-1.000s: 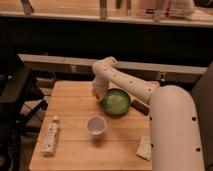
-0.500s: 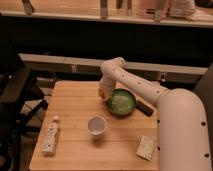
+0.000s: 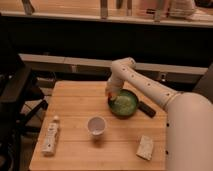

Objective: Place the pepper in the ceramic bowl

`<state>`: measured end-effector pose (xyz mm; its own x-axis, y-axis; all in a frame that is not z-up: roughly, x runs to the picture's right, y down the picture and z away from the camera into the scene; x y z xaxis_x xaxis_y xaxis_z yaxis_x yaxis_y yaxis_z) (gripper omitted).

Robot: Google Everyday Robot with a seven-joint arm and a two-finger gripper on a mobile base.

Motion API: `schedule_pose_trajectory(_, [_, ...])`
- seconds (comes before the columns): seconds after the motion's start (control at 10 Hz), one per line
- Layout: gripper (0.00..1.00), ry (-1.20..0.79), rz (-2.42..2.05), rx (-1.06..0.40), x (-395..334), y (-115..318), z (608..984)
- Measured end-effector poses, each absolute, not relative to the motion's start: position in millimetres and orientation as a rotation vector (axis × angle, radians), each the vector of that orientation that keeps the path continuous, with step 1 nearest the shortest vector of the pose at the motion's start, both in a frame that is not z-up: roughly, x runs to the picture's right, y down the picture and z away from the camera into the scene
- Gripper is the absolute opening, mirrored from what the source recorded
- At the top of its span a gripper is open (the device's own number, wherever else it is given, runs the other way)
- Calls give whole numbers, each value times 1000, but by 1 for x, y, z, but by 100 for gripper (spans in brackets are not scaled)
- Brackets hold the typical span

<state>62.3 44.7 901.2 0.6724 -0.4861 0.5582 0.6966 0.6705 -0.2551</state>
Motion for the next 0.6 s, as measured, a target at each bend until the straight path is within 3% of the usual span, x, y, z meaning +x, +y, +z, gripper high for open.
schedule_pose_trajectory(0.5, [0,-475,-674,-475,78,48,898])
schedule_pose_trajectory(0.6, [4,-476,-675,-475,76,48,898])
